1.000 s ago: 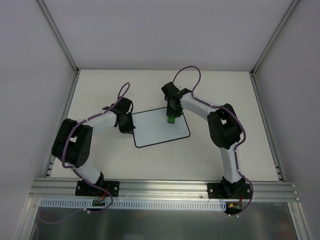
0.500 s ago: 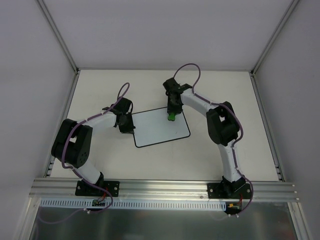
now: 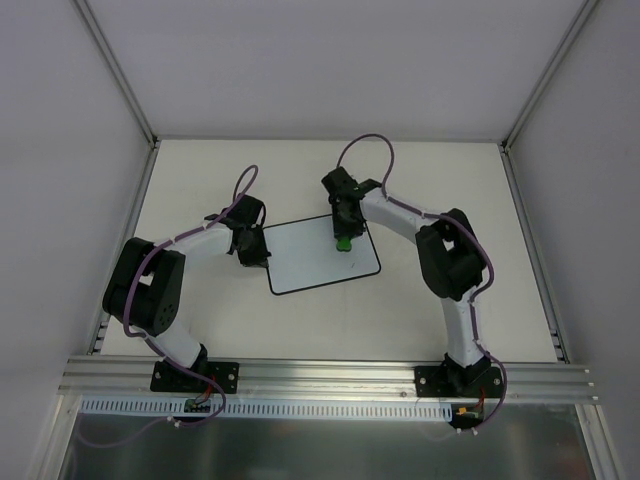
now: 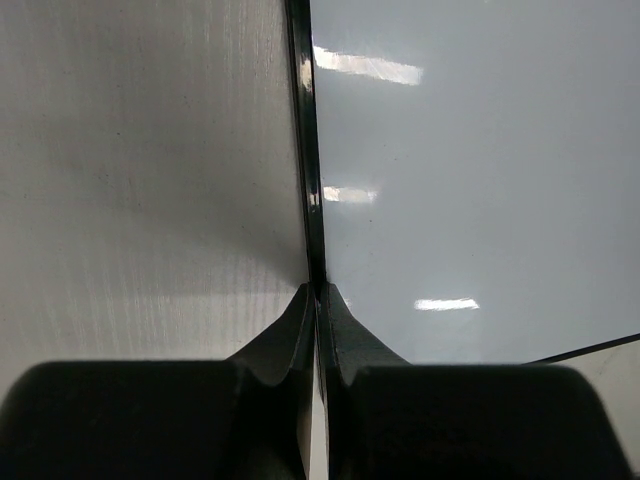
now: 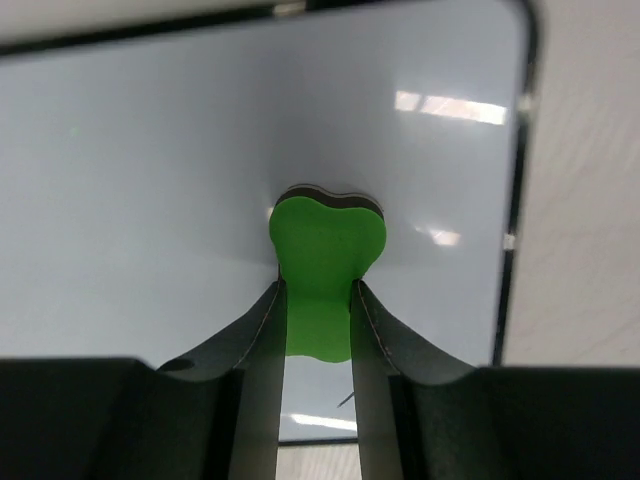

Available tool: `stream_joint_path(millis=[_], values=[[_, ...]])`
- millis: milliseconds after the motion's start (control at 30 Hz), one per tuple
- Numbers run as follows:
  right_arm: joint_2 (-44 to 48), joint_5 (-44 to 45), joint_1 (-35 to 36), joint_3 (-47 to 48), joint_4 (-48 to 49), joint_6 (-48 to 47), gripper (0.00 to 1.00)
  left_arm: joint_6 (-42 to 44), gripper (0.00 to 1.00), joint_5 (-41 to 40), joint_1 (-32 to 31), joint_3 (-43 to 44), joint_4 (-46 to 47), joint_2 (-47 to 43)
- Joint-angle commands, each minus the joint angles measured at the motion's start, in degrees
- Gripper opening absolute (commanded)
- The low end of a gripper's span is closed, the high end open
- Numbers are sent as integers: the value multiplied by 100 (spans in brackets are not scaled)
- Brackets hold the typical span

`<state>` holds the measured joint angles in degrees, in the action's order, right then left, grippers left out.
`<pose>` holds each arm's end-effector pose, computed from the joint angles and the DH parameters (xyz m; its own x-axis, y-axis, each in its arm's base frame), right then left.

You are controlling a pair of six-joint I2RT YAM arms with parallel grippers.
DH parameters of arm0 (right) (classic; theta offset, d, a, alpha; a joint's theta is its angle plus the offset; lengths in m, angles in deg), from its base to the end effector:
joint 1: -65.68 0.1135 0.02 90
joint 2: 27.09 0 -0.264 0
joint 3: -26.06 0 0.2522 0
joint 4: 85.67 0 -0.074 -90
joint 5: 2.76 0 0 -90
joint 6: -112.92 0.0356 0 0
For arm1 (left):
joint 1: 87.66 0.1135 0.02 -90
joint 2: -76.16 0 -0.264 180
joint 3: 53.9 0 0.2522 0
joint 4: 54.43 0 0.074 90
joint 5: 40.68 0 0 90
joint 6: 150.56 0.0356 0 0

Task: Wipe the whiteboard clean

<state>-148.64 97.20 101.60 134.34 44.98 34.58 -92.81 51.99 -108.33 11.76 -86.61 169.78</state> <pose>0.3711 0.2612 0.1837 -0.8080 -0.3396 -0.4814 -0.3575 0.9322 -0.0575 0.2932 -0.1124 0.1637 -0.8860 -0.2355 -0.3995 -0.1164 0.9469 -0.2998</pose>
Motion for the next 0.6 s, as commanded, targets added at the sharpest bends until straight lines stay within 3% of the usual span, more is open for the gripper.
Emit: stream_joint_path(millis=[0,233,567], values=[[316,-432,635,-626,-133,29,0,-97,0,-162,-52,-110,-321,156],[1142,102,803,-2005,140,372,0,-220,0,-215,-52,-75,-312,147],[1969,349,-471,-3308,483,443,1,-185,0,-233,-34,-119,-321,121]])
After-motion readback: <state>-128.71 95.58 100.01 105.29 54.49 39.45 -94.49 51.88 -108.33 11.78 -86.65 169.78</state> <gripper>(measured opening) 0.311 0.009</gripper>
